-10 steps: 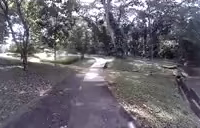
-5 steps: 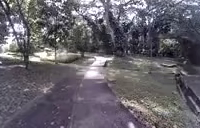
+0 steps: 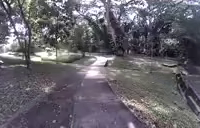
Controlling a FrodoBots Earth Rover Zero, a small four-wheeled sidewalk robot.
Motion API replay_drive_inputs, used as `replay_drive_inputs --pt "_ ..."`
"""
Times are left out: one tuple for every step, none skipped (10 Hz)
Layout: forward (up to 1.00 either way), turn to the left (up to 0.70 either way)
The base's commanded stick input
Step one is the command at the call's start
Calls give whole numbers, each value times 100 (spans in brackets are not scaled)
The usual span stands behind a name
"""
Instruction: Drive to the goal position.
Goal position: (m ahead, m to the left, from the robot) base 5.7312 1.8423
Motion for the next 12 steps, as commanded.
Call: replay_drive_inputs --pt "0 0" --pt "0 0" --pt "0 0" --pt "0 0" --pt "0 0" --pt "0 0" --pt "0 0" --pt "0 0" --pt "0 69" --pt "0 100" --pt "0 100" --pt "0 100"
